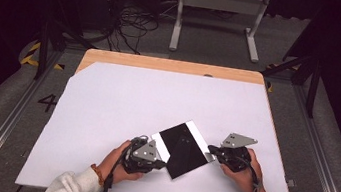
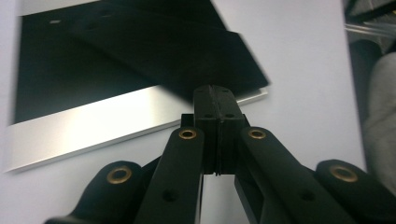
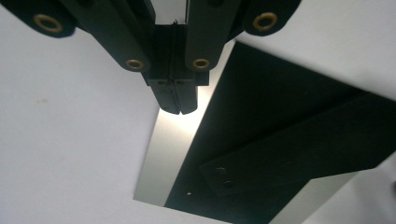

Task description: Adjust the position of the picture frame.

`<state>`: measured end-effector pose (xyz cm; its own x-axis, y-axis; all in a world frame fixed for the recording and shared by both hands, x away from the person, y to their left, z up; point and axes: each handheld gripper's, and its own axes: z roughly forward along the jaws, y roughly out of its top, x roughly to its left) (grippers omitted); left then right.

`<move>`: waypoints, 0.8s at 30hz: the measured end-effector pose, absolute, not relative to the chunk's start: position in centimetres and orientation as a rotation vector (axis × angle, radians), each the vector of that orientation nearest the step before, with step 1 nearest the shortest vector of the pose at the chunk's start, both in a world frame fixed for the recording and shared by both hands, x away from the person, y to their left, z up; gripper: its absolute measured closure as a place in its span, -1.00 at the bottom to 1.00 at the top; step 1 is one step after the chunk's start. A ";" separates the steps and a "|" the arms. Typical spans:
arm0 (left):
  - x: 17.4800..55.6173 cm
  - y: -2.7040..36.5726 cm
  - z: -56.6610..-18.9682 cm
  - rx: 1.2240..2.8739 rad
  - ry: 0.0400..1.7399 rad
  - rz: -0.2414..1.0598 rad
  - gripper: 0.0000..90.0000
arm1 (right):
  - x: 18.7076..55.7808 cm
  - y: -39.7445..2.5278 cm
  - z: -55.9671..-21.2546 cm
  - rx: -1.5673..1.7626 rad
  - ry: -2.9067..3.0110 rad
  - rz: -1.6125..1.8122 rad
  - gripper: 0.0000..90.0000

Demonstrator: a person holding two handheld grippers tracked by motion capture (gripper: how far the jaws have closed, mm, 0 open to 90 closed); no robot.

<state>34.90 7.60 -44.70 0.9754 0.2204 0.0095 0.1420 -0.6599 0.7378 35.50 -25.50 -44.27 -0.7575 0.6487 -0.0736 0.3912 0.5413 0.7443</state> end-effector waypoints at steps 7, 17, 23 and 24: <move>38.2 10.0 -45.1 2.288 0.397 0.203 0.99 | 33.4 -26.7 -44.0 0.876 2.436 1.107 1.00; 40.8 10.2 -46.3 2.287 0.510 0.244 0.99 | 31.5 -26.0 -44.9 0.831 2.487 1.096 1.00; 42.1 10.4 -46.1 2.235 0.576 0.229 0.97 | 31.7 -25.7 -45.5 0.833 2.482 1.070 1.00; 42.3 10.3 -46.3 2.240 0.580 0.226 0.97 | 31.7 -25.7 -45.6 0.836 2.488 1.064 1.00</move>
<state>42.32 10.34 -46.26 0.8792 0.4759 -0.0239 0.3339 -0.5796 0.7434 31.73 -25.70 -45.62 -0.7824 0.6208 -0.0508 0.3919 0.5540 0.7345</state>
